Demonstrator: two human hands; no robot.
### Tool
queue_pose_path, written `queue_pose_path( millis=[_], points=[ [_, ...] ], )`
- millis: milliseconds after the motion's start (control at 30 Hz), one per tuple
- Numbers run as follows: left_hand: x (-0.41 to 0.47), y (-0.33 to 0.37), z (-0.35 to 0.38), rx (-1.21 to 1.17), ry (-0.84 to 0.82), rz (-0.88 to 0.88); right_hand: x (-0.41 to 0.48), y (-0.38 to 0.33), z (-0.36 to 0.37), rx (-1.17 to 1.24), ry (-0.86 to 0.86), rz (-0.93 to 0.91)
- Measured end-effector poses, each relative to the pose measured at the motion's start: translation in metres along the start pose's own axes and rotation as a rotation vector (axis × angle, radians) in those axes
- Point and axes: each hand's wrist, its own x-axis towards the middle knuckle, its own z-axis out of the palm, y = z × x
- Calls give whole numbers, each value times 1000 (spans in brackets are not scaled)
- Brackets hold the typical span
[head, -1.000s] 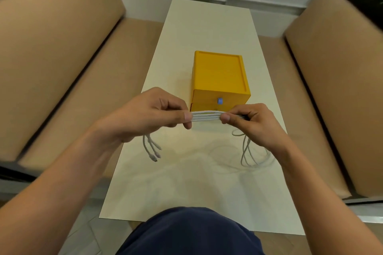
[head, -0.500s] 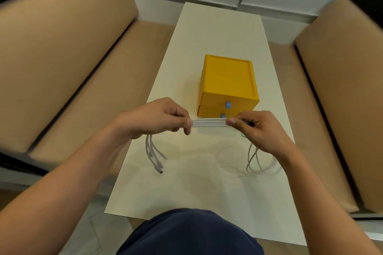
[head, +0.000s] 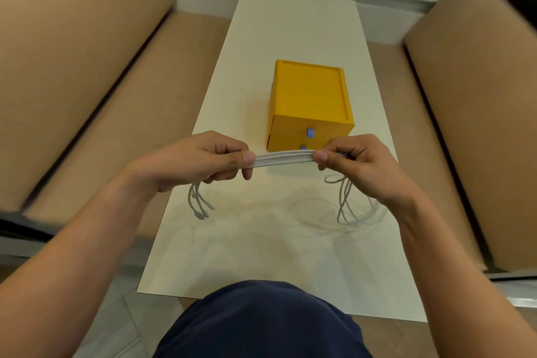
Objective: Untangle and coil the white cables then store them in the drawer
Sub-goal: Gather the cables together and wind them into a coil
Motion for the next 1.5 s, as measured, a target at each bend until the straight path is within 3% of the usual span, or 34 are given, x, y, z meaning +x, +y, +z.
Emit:
queue_pose_path(
  millis=[433,833,967,1200,1367,1500],
  points=[
    [11,29,-4,6,-224,-31,7,-13,-1,-2,4,-71],
    [36,45,18,-66,-52,43,7,-19,3,-92,90,-100],
    [35,46,20,44,41,-2,6,-17,4,-129,11,-37],
    [30,43,21,145,131,65,4,-18,7,5,-44,91],
    [23,39,16,161,143,129,-1,-11,0,281,-317,122],
    [17,40,12,137,144,162,0,-6,5,427,-330,107]
  ],
)
